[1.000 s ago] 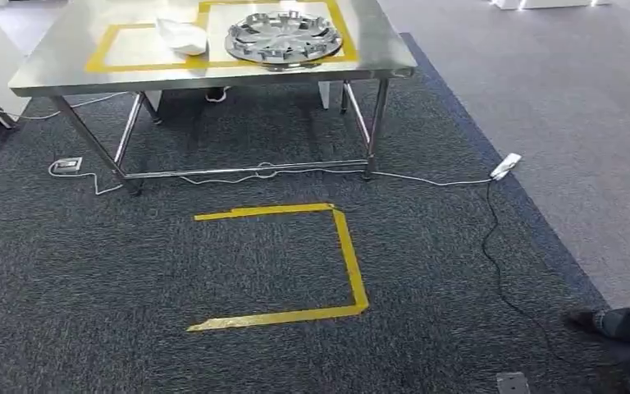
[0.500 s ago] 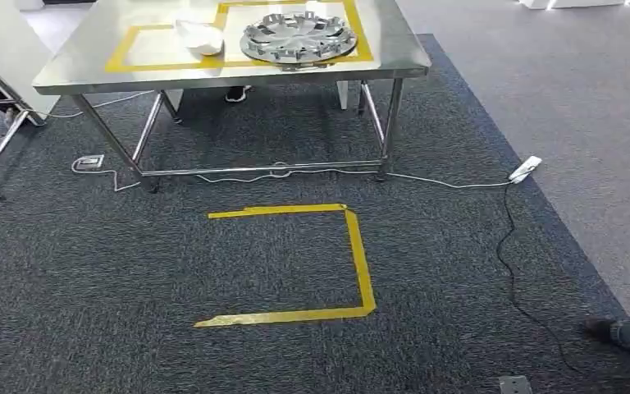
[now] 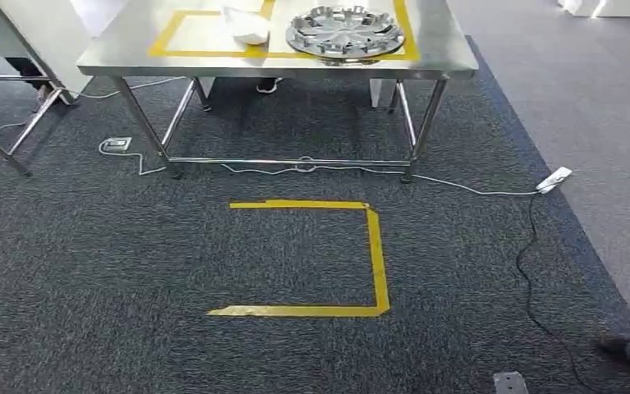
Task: Take the parts from the cabinet and place them on the table.
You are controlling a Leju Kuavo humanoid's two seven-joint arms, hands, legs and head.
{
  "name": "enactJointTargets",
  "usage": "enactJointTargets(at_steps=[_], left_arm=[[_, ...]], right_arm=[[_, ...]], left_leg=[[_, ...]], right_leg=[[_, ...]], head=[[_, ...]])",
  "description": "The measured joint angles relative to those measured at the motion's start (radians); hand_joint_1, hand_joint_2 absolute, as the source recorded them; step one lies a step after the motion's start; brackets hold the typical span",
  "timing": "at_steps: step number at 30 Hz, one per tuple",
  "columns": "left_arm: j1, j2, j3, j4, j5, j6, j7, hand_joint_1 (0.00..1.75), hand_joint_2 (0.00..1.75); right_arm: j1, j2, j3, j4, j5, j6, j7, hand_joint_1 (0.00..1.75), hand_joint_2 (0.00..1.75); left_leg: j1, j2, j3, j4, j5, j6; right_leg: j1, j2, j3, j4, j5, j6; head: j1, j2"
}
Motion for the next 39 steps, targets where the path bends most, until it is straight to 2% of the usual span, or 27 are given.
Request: enactJointTargets(at_steps=[2, 3, 5, 6, 8, 9, 10, 12, 14, 15, 16, 17, 19, 21, 22, 24, 25, 26, 27, 30, 32, 34, 35, 36, 37, 38, 39], left_arm=[[-0.002, 0.000, 0.000, -0.001, 0.000, -0.001, 0.000, 0.00, 0.00], [-0.002, 0.000, -0.001, -0.001, 0.002, -0.003, -0.001, 0.00, 0.00], [-0.002, 0.000, -0.001, -0.001, 0.002, -0.003, -0.002, 0.00, 0.00], [-0.002, 0.000, -0.001, -0.001, 0.002, -0.003, -0.002, 0.00, 0.00], [-0.002, 0.000, -0.001, -0.001, 0.002, -0.003, -0.002, 0.00, 0.00], [-0.002, 0.000, -0.002, -0.001, 0.002, -0.004, -0.002, 0.00, 0.00], [-0.003, 0.000, -0.003, -0.001, 0.002, -0.004, -0.004, 0.00, 0.00], [-0.005, 0.000, -0.003, -0.001, 0.002, -0.005, -0.007, 0.00, 0.00], [-0.004, 0.000, -0.005, -0.001, 0.002, -0.006, -0.008, 0.00, 0.00], [-0.003, 0.001, -0.005, -0.001, 0.002, -0.006, -0.008, 0.00, 0.00], [-0.001, 0.001, -0.005, -0.001, 0.002, -0.006, -0.008, 0.00, 0.00], [-0.004, 0.001, -0.005, -0.001, 0.001, -0.007, -0.009, 0.00, 0.00], [-0.008, 0.001, -0.006, -0.001, 0.001, -0.008, -0.009, 0.00, 0.00], [-0.006, 0.001, -0.007, -0.001, 0.001, -0.007, -0.009, 0.00, 0.00], [-0.005, 0.001, -0.006, -0.001, 0.001, -0.007, -0.009, 0.00, 0.00], [-0.004, 0.001, -0.006, -0.001, 0.001, -0.007, -0.009, 0.00, 0.00], [-0.005, 0.001, -0.006, -0.001, 0.001, -0.007, -0.010, 0.00, 0.00], [-0.010, 0.001, -0.007, -0.001, 0.001, -0.007, -0.010, 0.00, 0.00], [-0.009, 0.001, -0.007, -0.001, 0.001, -0.007, -0.010, 0.00, 0.00], [-0.003, 0.000, -0.008, -0.001, -0.008, -0.011, -0.010, 0.00, 0.00], [-0.003, 0.000, -0.006, -0.001, -0.013, -0.015, -0.010, 0.00, 0.00], [-0.004, 0.000, -0.006, -0.001, -0.019, -0.021, -0.004, 0.00, 0.00], [-0.003, 0.000, -0.006, -0.001, -0.022, -0.023, -0.002, 0.00, 0.00], [-0.002, 0.000, -0.006, -0.001, -0.029, -0.025, 0.000, 0.00, 0.00], [-0.001, 0.000, -0.005, -0.001, -0.037, -0.026, 0.001, 0.00, 0.00], [-0.001, 0.000, -0.004, -0.001, -0.047, -0.029, 0.002, 0.00, 0.00], [-0.001, 0.000, -0.003, -0.001, -0.061, -0.036, 0.002, 0.00, 0.00]], right_arm=[[-0.001, 0.000, 0.001, 0.001, 0.003, -0.006, 0.000, 0.00, 0.00], [0.001, 0.000, 0.003, 0.003, 0.006, -0.007, 0.002, 0.00, 0.00], [0.004, 0.000, 0.005, 0.006, 0.012, -0.008, 0.007, 0.00, 0.00], [0.004, 0.000, 0.006, 0.006, 0.014, -0.008, 0.008, 0.00, 0.00], [0.003, 0.000, 0.008, 0.007, 0.023, -0.010, 0.010, 0.00, 0.00], [0.003, -0.001, 0.008, 0.007, 0.026, -0.012, 0.010, 0.00, 0.00], [0.002, -0.006, 0.009, 0.008, 0.033, -0.016, 0.015, 0.00, 0.00], [0.004, -0.006, 0.012, 0.013, 0.045, -0.025, 0.017, 0.00, 0.00], [0.006, -0.006, 0.014, 0.016, 0.065, -0.030, 0.026, 0.00, 0.00], [0.006, -0.006, 0.017, 0.020, 0.076, -0.034, 0.028, 0.00, 0.00], [0.005, -0.009, 0.018, 0.022, 0.082, -0.040, 0.029, 0.00, 0.00], [0.007, -0.009, 0.019, 0.024, 0.086, -0.043, 0.030, 0.00, 0.00], [0.015, -0.009, 0.019, 0.032, 0.088, -0.043, 0.033, 0.00, 0.00], [0.016, -0.009, 0.019, 0.035, 0.089, -0.043, 0.034, 0.00, 0.00], [0.014, -0.009, 0.020, 0.038, 0.090, -0.043, 0.034, 0.00, 0.00], [0.013, -0.009, 0.023, 0.042, 0.091, -0.043, 0.034, 0.00, 0.00], [0.012, -0.010, 0.023, 0.042, 0.091, -0.043, 0.034, 0.00, 0.00], [0.014, -0.011, 0.023, 0.043, 0.091, -0.043, 0.034, 0.00, 0.00], [0.012, -0.011, 0.023, 0.044, 0.092, -0.044, 0.034, 0.00, 0.00], [0.007, -0.011, 0.027, 0.048, 0.103, -0.045, 0.038, 0.00, 0.00], [0.006, -0.013, 0.031, 0.060, 0.115, -0.046, 0.039, 0.00, 0.00], [0.009, -0.016, 0.031, 0.087, 0.122, -0.046, 0.039, 0.00, 0.00], [0.010, -0.016, 0.031, 0.102, 0.126, -0.046, 0.039, 0.00, 0.00], [0.011, -0.018, 0.031, 0.119, 0.130, -0.045, 0.039, 0.00, 0.00], [0.010, -0.021, 0.031, 0.135, 0.130, -0.044, 0.038, 0.00, 0.00], [0.009, -0.024, 0.031, 0.150, 0.131, -0.041, 0.037, 0.00, 0.00], [0.005, -0.032, 0.032, 0.173, 0.136, -0.034, 0.037, 0.00, 0.00]], left_leg=[[-0.001, -0.012, -0.002, 0.000, 0.002, 0.010], [-0.004, -0.024, -0.005, 0.000, 0.003, 0.013], [-0.008, -0.044, -0.006, 0.000, 0.005, 0.016], [-0.010, -0.053, -0.005, 0.001, 0.005, 0.016], [-0.011, -0.076, -0.001, 0.001, 0.005, 0.015], [-0.012, -0.088, 0.001, 0.001, 0.006, 0.014], [-0.013, -0.093, -0.002, 0.002, 0.007, 0.008], [-0.008, -0.112, -0.012, 0.008, 0.011, -0.003], [-0.005, -0.137, -0.019, 0.004, 0.020, -0.016], [-0.005, -0.133, -0.019, 0.009, 0.015, -0.018], [-0.008, -0.078, -0.031, 0.037, -0.014, -0.025], [-0.004, -0.046, -0.062, 0.101, -0.059, -0.033], [0.003, -0.025, -0.140, 0.275, -0.139, -0.045], [0.011, -0.023, -0.159, 0.321, -0.137, -0.053], [0.015, -0.020, -0.135, 0.277, -0.103, -0.056], [0.019, 0.007, -0.029, 0.089, -0.019, -0.059], [0.018, 0.061, 0.014, 0.016, -0.009, -0.059], [0.010, 0.067, 0.019, 0.002, -0.017, -0.048], [0.009, 0.051, 0.016, 0.002, -0.017, -0.037], [0.007, 0.024, 0.019, -0.006, -0.012, -0.014], [0.009, 0.008, 0.016, -0.007, -0.009, -0.001], [0.005, -0.015, 0.012, -0.007, -0.008, 0.005], [0.003, -0.029, 0.012, -0.006, -0.008, 0.006], [0.000, -0.043, 0.013, -0.006, -0.008, 0.006], [-0.002, -0.058, 0.016, -0.006, -0.008, 0.006], [-0.003, -0.070, 0.019, -0.006, -0.010, 0.007], [-0.004, -0.087, 0.024, -0.006, -0.011, 0.007]], right_leg=[[-0.002, 0.032, -0.054, 0.120, -0.069, 0.002], [-0.001, 0.039, -0.108, 0.232, -0.114, 0.002], [-0.001, 0.043, -0.152, 0.308, -0.121, -0.001], [0.000, 0.044, -0.141, 0.278, -0.092, -0.004], [0.000, 0.057, -0.065, 0.115, 0.005, -0.012], [0.000, 0.092, -0.012, 0.008, 0.047, -0.020], [-0.002, 0.142, -0.001, -0.015, 0.025, -0.022], [0.002, 0.124, 0.006, -0.022, 0.033, -0.021], [0.004, 0.102, 0.009, -0.027, 0.041, -0.032], [-0.006, 0.087, 0.011, -0.038, 0.048, -0.038], [-0.004, 0.076, 0.012, -0.042, 0.051, -0.041], [-0.004, 0.061, 0.011, -0.043, 0.052, -0.043], [-0.004, 0.025, 0.009, -0.043, 0.049, -0.044], [-0.005, -0.002, 0.000, -0.042, 0.046, -0.042], [-0.005, -0.015, 0.001, -0.042, 0.043, -0.040], [-0.008, -0.037, 0.010, -0.041, 0.038, -0.033], [-0.004, -0.044, 0.023, -0.041, 0.034, -0.027], [0.002, -0.051, 0.017, -0.037, 0.028, -0.018], [0.003, -0.060, 0.023, -0.038, 0.027, -0.014], [-0.006, -0.081, 0.042, -0.041, 0.020, 0.005], [-0.010, 0.006, 0.003, 0.038, -0.037, 0.009], [-0.009, 0.038, -0.087, 0.222, -0.115, 0.009], [-0.009, 0.041, -0.125, 0.289, -0.132, 0.008], [-0.009, 0.042, -0.143, 0.308, -0.121, 0.005], [-0.009, 0.043, -0.135, 0.275, -0.082, 0.001], [-0.009, 0.046, -0.113, 0.213, -0.037, -0.003], [-0.008, 0.061, -0.064, 0.091, 0.033, -0.010]], head=[[0.007, 0.000], [0.007, 0.000], [0.006, 0.000], [0.007, 0.000], [0.007, 0.000], [0.007, 0.000], [0.005, 0.000], [0.005, 0.000], [0.006, 0.000], [0.006, 0.000], [0.000, 0.000], [-0.007, 0.000], [-0.006, 0.000], [-0.007, 0.000], [-0.007, 0.000], [-0.007, 0.000], [-0.008, 0.000], [-0.012, 0.000], [0.000, 0.000], [-0.002, 0.000], [0.008, 0.000], [0.011, 0.000], [0.012, 0.000], [0.011, 0.000], [0.011, 0.000], [0.011, 0.000], [0.011, 0.000]])
